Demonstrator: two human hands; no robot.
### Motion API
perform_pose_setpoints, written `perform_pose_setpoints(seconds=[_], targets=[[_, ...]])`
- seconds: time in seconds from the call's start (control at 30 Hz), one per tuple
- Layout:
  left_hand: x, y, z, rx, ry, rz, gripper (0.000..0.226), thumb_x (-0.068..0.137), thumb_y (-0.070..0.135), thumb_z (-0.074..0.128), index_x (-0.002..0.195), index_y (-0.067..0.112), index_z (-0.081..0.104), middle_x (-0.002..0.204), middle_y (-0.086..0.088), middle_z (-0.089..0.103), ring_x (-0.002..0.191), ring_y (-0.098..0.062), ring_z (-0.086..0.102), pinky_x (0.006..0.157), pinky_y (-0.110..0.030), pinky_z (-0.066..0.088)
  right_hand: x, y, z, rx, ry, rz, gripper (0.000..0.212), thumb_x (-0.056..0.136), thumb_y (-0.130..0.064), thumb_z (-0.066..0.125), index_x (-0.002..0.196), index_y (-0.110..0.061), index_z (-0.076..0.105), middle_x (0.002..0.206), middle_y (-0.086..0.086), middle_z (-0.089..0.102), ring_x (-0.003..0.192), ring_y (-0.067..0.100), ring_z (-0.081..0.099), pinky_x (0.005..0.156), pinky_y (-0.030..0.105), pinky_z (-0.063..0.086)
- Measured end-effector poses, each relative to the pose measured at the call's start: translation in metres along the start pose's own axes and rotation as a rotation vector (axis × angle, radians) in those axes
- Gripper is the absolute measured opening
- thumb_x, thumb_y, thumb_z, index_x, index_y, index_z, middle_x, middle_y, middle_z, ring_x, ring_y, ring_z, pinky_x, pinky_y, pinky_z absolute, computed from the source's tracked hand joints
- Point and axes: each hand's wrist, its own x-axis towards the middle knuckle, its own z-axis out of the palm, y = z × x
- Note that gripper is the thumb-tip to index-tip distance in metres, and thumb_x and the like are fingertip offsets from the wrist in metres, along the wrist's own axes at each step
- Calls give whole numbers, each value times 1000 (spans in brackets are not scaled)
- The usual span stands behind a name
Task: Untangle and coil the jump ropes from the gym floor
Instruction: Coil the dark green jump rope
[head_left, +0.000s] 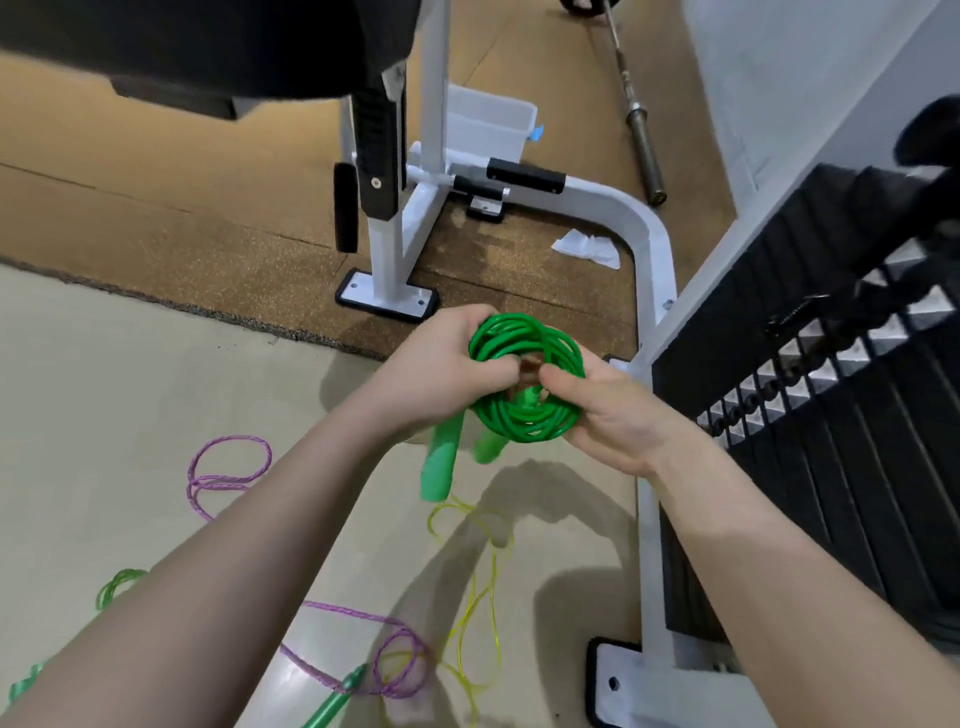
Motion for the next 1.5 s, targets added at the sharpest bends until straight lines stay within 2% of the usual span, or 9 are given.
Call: perform_pose_setpoints(seconds=[0.13, 0.2, 0.4, 0.7, 0.9, 1.1, 1.2, 1.4, 1.5], targets=[[12, 41, 2, 251, -17, 81, 17, 76, 23, 71, 80, 13, 57, 74, 0, 63, 68, -12, 61, 62, -31, 50, 5, -38, 8, -992, 331, -19, 12, 87, -12, 57, 90, -22, 63, 89, -2, 67, 89, 18, 63, 84, 41, 50], [20, 58, 3, 224, -5, 82, 22, 75, 21, 69, 86, 6, 58, 75, -5, 64, 70, -19, 61, 65, -37, 51, 3, -55, 13, -1133, 590, -120, 14, 83, -15, 56, 93, -25, 57, 90, -5, 63, 91, 20, 60, 77, 39, 50], [43, 112, -16, -450, -99, 0, 12, 85, 13, 62, 96, 10, 59, 69, 5, 65, 57, -3, 60, 57, -16, 50, -26, -115, 16, 76, -38, -267, 48, 68, -41, 75, 107, -15, 71, 107, 7, 70, 97, 20, 67, 79, 33, 55], [52, 236, -66, -217, -23, 107, 39, 60, 41, 77, 92, 22, 62, 84, 1, 72, 78, -13, 66, 79, -34, 53, -45, -250, 93, -203, 421, -297, 58, 92, -58, 25, 95, -13, 62, 82, 8, 66, 63, 12, 62, 51, 21, 47], [39, 358, -101, -493, -114, 47, 18, 80, 3, 68, 90, 16, 62, 70, 6, 66, 63, -7, 61, 63, -19, 50, -75, -336, 141, -169, 764, -421, 51, 97, -47, 35, 66, -15, 61, 56, 1, 60, 50, 12, 53, 49, 25, 40], [17, 484, -140, -832, -390, -66, 36, 73, -7, 64, 105, 8, 56, 60, -3, 64, 48, -11, 59, 55, -21, 52, -139, -426, 196, -440, 793, -422, 23, 84, -20, 47, 72, -10, 63, 62, -1, 60, 59, 7, 52, 58, 24, 40], [9, 549, -154, -662, -538, 8, 40, 68, 2, 63, 106, 13, 55, 68, -5, 63, 50, -10, 58, 57, -22, 52, -180, -473, 217, -537, 875, -337, 28, 90, -22, 47, 81, -2, 64, 66, 9, 60, 60, 6, 51, 58, 22, 40], [6, 672, -144, -553, -751, 112, 23, 89, -7, 47, 103, 9, 56, 57, -1, 54, 36, -7, 44, 41, -16, 41, -264, -552, 264, -107, 676, -391, 66, 92, -61, 20, 99, -11, 62, 77, 4, 70, 70, 14, 65, 74, 30, 50], [-10, 722, -126, -438, -960, 293, 25, 89, -8, 50, 105, 11, 55, 57, 3, 56, 39, -6, 45, 44, -15, 42, -322, -578, 292, -174, 675, -582, 57, 86, -57, 36, 108, -10, 57, 79, 3, 71, 70, 13, 67, 67, 26, 54]])
